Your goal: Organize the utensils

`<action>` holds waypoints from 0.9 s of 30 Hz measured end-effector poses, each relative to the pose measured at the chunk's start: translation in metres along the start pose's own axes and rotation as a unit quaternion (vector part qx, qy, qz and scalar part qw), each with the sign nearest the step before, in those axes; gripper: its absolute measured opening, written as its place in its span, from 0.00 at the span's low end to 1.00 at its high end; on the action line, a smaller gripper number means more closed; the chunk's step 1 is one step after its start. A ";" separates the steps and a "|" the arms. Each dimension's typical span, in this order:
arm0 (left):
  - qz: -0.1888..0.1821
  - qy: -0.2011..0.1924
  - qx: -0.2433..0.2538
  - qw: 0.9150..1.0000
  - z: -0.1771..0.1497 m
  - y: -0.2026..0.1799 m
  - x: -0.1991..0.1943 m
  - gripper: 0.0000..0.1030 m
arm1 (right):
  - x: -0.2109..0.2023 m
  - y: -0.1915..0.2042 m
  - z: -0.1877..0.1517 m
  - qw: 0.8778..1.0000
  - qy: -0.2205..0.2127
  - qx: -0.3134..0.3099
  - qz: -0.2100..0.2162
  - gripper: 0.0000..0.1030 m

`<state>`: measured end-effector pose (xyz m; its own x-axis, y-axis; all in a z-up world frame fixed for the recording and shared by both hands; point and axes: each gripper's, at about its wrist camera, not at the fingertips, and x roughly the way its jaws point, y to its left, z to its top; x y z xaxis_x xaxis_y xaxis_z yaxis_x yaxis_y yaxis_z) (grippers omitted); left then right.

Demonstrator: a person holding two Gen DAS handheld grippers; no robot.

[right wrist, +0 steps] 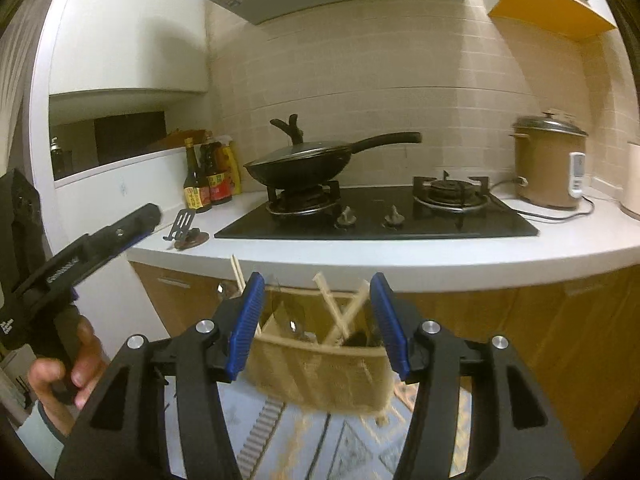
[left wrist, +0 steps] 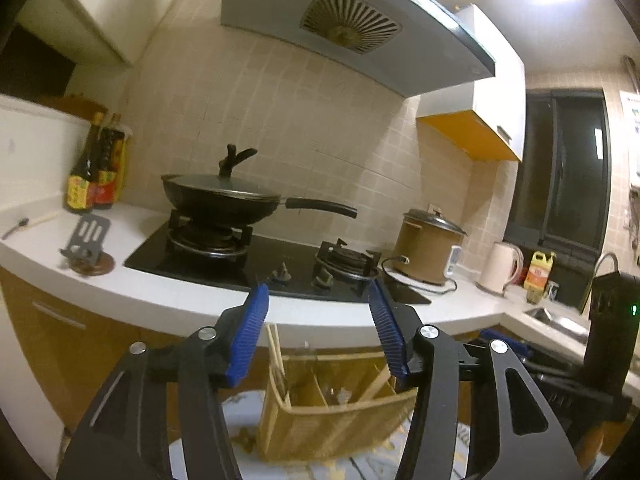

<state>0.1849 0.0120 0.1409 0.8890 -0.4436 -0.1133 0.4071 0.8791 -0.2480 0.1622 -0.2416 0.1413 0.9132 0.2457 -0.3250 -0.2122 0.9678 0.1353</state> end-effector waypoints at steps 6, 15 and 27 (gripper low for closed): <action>0.006 0.001 0.009 1.000 -0.015 -0.025 -0.051 0.62 | -0.044 0.013 -0.023 1.000 0.002 -0.016 -0.015 0.50; 0.055 0.028 0.034 0.997 -0.063 -0.051 -0.082 0.70 | -0.070 0.019 -0.078 0.999 -0.008 0.001 -0.043 0.62; 0.120 0.034 0.015 0.992 -0.099 -0.049 -0.079 0.78 | -0.071 0.014 -0.104 0.998 -0.028 0.000 -0.065 0.72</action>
<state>0.0741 -0.0138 0.0666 0.9455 -0.2305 -0.2302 0.1921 0.9652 -0.1774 0.0585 -0.2393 0.0693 0.9507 0.1153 -0.2878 -0.0910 0.9912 0.0962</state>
